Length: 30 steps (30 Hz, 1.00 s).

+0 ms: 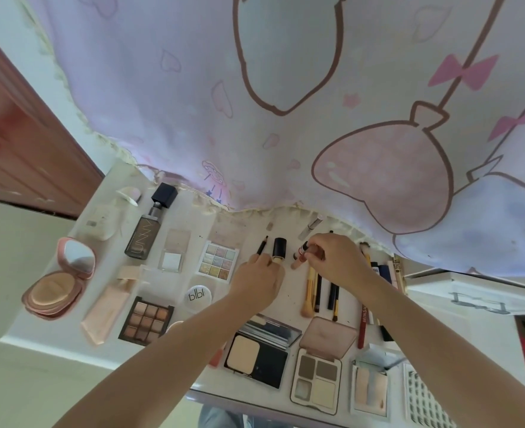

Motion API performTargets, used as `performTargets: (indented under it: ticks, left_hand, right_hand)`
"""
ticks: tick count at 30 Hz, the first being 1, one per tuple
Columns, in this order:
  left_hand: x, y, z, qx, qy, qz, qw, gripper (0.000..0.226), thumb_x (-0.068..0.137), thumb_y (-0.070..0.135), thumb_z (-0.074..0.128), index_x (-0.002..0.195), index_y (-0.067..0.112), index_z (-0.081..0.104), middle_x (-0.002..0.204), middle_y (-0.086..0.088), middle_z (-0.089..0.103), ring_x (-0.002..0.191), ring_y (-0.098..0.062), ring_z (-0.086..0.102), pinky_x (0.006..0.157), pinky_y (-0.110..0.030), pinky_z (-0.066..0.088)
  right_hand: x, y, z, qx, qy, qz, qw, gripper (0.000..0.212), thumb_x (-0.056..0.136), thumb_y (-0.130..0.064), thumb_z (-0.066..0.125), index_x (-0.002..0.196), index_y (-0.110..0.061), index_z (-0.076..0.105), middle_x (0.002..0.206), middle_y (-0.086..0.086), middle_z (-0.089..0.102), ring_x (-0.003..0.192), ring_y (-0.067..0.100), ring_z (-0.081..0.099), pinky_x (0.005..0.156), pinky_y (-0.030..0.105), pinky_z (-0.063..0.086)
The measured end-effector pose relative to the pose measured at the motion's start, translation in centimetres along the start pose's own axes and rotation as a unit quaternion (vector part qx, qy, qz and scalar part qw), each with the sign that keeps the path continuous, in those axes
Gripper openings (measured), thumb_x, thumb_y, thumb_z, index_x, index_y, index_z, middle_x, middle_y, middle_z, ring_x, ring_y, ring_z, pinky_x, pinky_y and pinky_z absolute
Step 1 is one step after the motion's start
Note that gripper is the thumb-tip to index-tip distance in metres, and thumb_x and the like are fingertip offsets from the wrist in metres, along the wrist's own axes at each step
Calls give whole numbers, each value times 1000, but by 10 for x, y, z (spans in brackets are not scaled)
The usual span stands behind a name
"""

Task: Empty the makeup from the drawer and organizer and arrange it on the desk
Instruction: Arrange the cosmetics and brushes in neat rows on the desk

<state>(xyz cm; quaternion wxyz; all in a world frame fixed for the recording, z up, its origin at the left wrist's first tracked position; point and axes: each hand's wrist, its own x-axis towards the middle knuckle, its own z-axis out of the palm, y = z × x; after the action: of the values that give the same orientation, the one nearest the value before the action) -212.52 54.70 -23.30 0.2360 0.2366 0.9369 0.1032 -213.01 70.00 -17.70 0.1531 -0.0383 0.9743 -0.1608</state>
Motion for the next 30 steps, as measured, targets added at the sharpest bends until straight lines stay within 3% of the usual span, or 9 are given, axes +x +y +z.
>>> performTargets:
  ticks: [3,7,10,12,16,21,26,30]
  left_hand:
    - [-2,0,-2,5,-3,0,1000,36,94,16,35,127,6,44,130,-10,42,120,-24,39,96,-32,37]
    - [-5,1,-3,3,-3,3,1000,36,95,18,34,127,6,43,129,-9,42,120,-25,39,95,-31,38]
    - [-7,0,-4,0,9,3,1000,35,96,21,33,125,7,45,127,-9,44,118,-23,41,93,-30,40]
    - [-8,-1,-3,2,15,2,1000,34,96,21,33,124,7,46,126,-8,45,118,-22,41,92,-29,40]
    - [-10,-2,-3,34,18,-2,999,35,95,22,33,125,11,46,127,-5,46,117,-21,42,94,-29,37]
    - [-14,10,-11,80,45,30,995,35,96,23,34,127,14,45,131,-3,45,121,-21,41,102,-31,31]
    - [-15,46,-8,97,29,73,992,36,96,24,35,131,16,41,138,-5,39,129,-22,34,107,-35,28]
    - [-12,74,-5,102,9,78,992,35,96,25,34,130,15,41,133,-6,42,125,-23,37,103,-34,29]
  right_hand:
    - [2,-1,0,-15,-14,4,1000,19,90,-21,47,99,-8,58,88,0,59,77,10,45,62,22,33]
    - [2,1,2,-29,-38,-5,999,21,89,-24,49,104,-11,56,79,-18,53,79,6,43,59,19,33]
    - [2,4,3,-30,-52,-4,998,22,88,-25,51,107,-14,55,105,-10,64,82,5,44,66,21,35]
    - [2,4,3,-37,-59,-2,998,26,88,-25,52,112,-15,53,110,-9,63,85,6,46,65,21,36]
    - [-6,10,-7,-41,-42,22,998,42,88,-32,52,128,-19,45,115,0,57,101,15,54,79,26,42]
    - [-44,52,-10,10,0,132,991,31,91,-24,49,118,-10,55,111,8,62,103,22,57,86,30,44]
    - [-69,99,18,43,-16,251,967,25,90,-21,51,108,-7,61,108,9,66,100,22,60,85,28,45]
    - [-66,107,37,33,-8,272,962,29,90,-30,51,108,-7,55,96,6,64,91,23,60,70,27,44]
